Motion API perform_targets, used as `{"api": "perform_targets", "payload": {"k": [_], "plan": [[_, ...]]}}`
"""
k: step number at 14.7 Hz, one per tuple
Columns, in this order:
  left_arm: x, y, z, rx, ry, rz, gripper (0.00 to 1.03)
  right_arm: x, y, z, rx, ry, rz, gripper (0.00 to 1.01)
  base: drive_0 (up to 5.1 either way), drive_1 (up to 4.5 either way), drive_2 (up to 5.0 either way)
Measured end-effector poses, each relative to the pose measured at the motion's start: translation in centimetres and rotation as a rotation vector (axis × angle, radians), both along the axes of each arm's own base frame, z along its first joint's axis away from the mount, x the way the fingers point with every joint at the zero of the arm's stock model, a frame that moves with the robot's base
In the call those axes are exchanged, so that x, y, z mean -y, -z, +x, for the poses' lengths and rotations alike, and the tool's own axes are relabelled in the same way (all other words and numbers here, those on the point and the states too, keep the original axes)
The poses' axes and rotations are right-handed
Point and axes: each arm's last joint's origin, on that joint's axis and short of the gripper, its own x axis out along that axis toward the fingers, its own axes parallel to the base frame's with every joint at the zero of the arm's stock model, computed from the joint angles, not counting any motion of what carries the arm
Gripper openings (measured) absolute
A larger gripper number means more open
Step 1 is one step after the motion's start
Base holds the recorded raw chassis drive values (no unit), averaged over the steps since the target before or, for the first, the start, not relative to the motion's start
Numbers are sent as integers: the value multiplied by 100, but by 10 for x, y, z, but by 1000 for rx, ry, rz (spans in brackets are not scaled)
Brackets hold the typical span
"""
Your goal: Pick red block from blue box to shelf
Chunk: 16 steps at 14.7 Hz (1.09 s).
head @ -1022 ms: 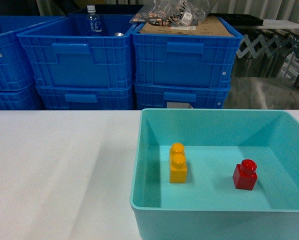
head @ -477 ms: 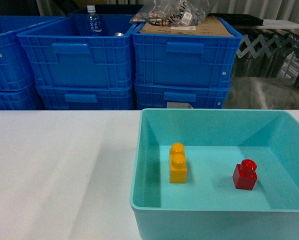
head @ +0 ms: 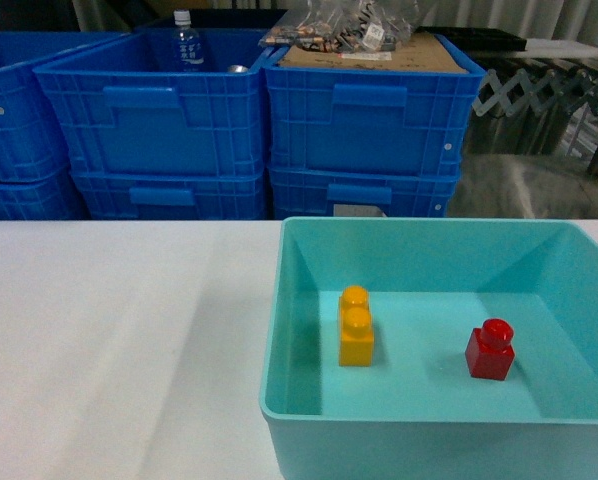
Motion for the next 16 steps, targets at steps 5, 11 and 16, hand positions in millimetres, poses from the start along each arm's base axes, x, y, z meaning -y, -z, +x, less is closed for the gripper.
{"api": "perform_targets", "payload": {"k": [5, 11, 16], "plan": [[0, 0, 0, 0, 0, 0, 98, 0, 0, 0, 0, 0, 0, 98, 0, 0, 0], [0, 0, 0, 0, 0, 0, 98, 0, 0, 0, 0, 0, 0, 98, 0, 0, 0], [0, 0, 0, 0, 0, 0, 98, 0, 0, 0, 0, 0, 0, 98, 0, 0, 0]]}}
